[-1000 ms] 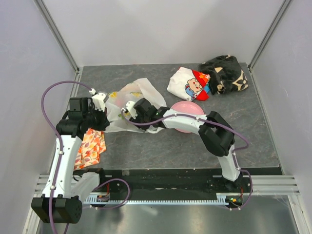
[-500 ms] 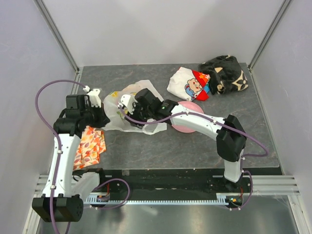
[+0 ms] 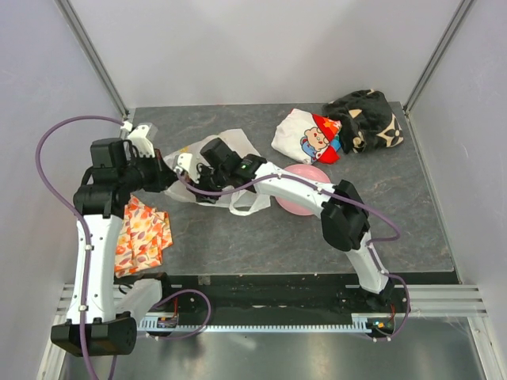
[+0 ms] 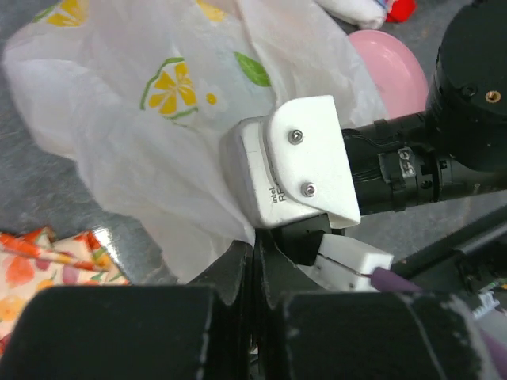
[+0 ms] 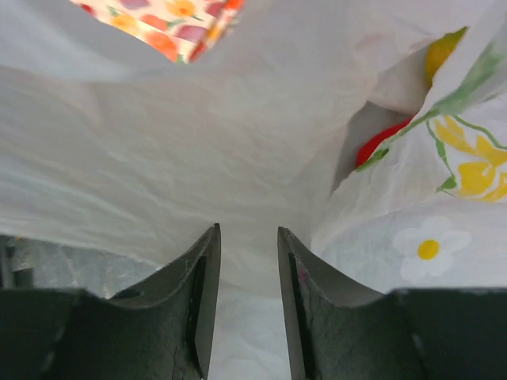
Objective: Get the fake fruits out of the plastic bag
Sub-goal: Adjust the plastic bag at the center of the board.
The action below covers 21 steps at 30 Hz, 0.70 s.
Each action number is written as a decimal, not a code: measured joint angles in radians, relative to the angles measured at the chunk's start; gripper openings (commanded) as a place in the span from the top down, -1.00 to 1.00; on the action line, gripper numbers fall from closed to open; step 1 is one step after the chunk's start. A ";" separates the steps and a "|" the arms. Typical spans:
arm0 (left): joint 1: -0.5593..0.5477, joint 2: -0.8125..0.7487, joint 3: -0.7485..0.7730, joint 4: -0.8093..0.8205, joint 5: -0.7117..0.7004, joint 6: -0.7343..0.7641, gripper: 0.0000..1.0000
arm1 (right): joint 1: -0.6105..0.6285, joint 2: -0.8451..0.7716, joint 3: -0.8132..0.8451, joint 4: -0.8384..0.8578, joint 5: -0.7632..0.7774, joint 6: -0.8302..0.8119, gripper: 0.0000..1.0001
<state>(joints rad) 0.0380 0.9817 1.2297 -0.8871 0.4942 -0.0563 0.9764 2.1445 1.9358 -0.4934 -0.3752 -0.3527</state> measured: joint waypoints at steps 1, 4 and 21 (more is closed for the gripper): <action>0.005 0.004 0.002 -0.001 -0.011 -0.001 0.97 | -0.002 0.013 0.003 0.006 0.013 0.009 0.14; 0.020 0.006 0.002 -0.002 -0.045 0.001 0.97 | 0.000 0.043 0.019 0.026 0.111 0.036 0.13; 0.059 -0.058 -0.122 -0.052 -0.143 -0.053 0.97 | -0.041 0.277 0.223 0.143 0.380 0.232 -0.60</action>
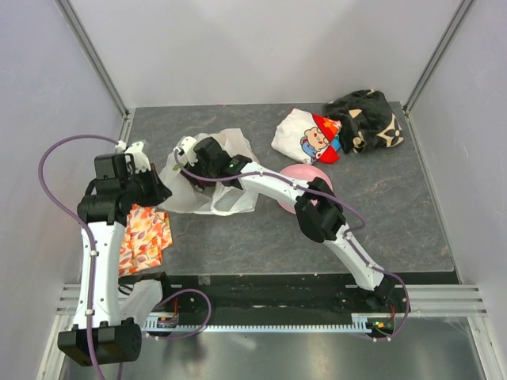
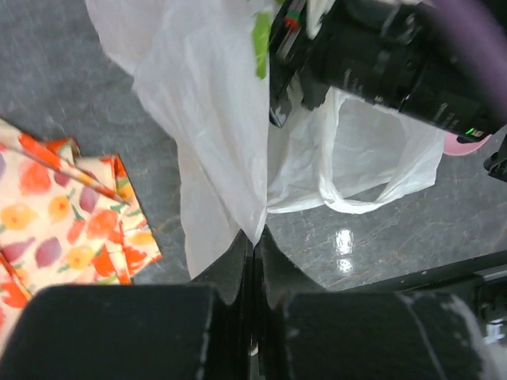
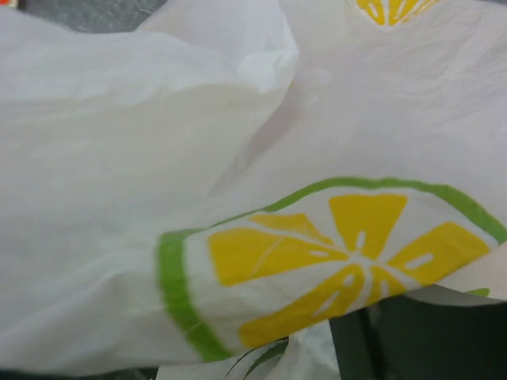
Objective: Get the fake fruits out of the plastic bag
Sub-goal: Adjust the plastic bag at the center of the board.
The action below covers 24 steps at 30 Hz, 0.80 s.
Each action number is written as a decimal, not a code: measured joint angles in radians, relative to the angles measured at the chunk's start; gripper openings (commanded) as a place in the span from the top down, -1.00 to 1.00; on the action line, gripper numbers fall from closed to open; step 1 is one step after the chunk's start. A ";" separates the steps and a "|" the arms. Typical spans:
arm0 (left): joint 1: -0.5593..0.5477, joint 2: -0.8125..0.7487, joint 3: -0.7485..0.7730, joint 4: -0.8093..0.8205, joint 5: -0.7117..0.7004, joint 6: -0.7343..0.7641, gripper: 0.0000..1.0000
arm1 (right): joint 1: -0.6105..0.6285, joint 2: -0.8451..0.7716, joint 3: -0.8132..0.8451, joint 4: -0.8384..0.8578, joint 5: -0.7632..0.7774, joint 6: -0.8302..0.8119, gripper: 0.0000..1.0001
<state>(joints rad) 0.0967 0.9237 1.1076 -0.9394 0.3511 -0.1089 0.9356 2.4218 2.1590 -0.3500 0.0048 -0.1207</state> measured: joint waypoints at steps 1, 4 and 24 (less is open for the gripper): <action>0.009 0.002 -0.019 0.001 -0.002 -0.019 0.97 | -0.005 0.013 0.008 0.006 -0.003 0.018 -0.72; 0.018 0.010 -0.062 0.000 -0.002 -0.064 0.97 | -0.020 0.050 0.040 0.014 -0.003 0.072 -0.89; 0.020 0.060 -0.060 0.075 0.052 -0.110 0.97 | -0.021 0.144 0.144 0.055 0.045 0.369 -0.76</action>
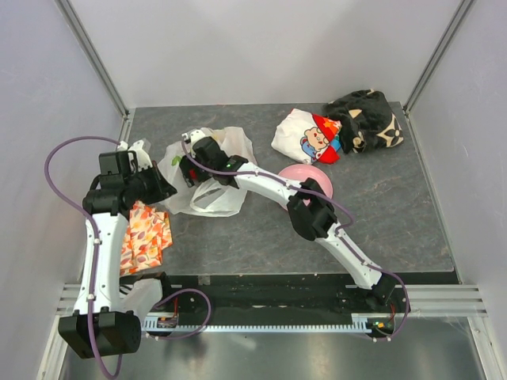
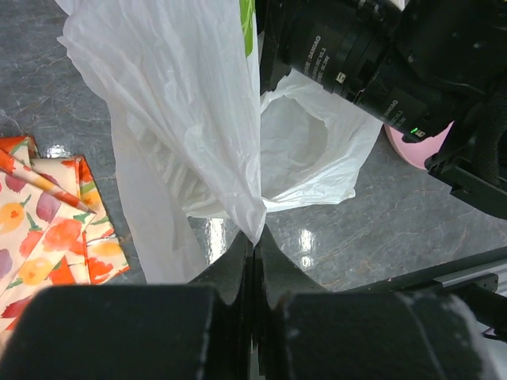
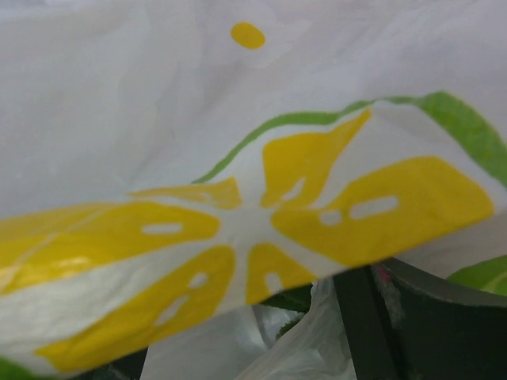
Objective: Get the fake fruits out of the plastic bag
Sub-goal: Adjust the plastic bag at the center of the board.
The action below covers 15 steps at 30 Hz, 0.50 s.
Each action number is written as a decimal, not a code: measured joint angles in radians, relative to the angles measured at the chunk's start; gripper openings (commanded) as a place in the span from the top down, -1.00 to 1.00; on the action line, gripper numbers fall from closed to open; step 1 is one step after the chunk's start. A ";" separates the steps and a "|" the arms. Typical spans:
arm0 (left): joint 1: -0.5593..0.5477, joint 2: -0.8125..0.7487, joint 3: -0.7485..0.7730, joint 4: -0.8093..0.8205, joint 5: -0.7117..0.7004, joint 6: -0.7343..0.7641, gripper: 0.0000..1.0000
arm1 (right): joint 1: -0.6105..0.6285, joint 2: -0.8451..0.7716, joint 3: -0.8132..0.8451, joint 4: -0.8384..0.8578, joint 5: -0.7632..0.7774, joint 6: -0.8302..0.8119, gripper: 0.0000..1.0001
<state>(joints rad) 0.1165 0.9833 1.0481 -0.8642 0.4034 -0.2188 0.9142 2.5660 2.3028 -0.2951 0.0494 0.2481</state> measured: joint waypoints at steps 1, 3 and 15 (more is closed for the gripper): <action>0.000 0.000 0.005 0.000 0.000 0.000 0.97 | 0.000 -0.006 -0.012 -0.001 -0.003 0.012 -0.77; 0.000 0.000 0.019 -0.004 0.005 0.001 0.97 | -0.002 -0.032 -0.050 -0.021 -0.009 0.027 -0.78; -0.001 -0.064 0.090 -0.156 0.098 0.010 0.97 | -0.242 -0.647 -0.772 -0.188 -0.034 0.066 -0.67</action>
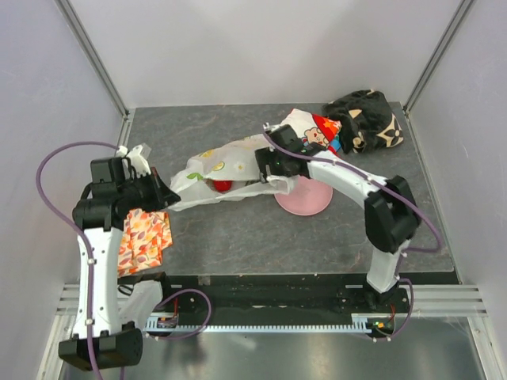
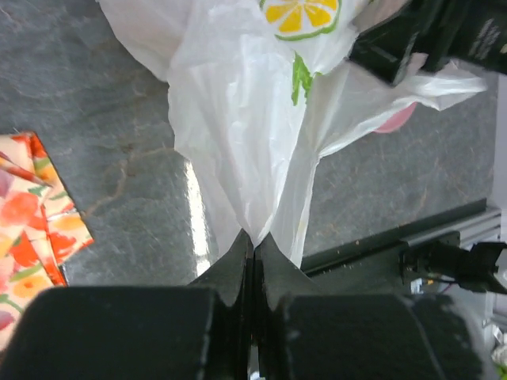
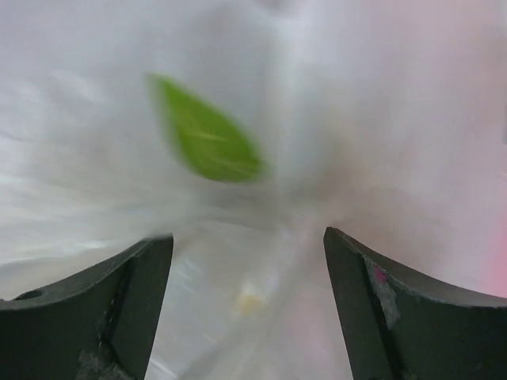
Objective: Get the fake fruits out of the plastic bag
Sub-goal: Adjust the plastic bag at the center of the board, then take out the fake fruit from the plastic bag.
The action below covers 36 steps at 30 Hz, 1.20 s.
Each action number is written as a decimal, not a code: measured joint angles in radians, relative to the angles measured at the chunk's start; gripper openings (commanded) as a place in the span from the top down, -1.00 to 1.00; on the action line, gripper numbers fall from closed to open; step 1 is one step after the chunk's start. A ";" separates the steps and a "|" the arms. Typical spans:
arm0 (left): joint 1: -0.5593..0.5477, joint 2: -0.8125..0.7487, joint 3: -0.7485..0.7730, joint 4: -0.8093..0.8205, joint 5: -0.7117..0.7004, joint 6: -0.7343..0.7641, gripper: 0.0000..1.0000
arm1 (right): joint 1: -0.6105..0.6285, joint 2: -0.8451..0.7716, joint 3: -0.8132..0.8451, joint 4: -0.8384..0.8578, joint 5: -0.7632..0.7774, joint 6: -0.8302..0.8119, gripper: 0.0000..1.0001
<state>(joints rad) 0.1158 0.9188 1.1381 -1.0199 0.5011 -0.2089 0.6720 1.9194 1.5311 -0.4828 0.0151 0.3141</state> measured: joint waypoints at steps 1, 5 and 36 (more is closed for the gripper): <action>0.000 -0.014 -0.005 -0.011 0.012 0.002 0.97 | -0.021 -0.042 -0.036 -0.018 0.009 -0.003 -0.66; 0.002 -0.073 -0.076 -0.016 0.099 0.004 0.97 | -0.021 -0.177 -0.150 -0.032 0.010 -0.037 -0.56; 0.002 0.079 -0.098 0.117 0.278 -0.003 0.97 | 0.231 0.061 0.297 0.111 -0.319 -0.395 0.33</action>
<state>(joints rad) 0.1173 0.9977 1.0405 -0.9024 0.7788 -0.2115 0.9031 1.9800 1.8282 -0.3717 -0.3042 -0.0807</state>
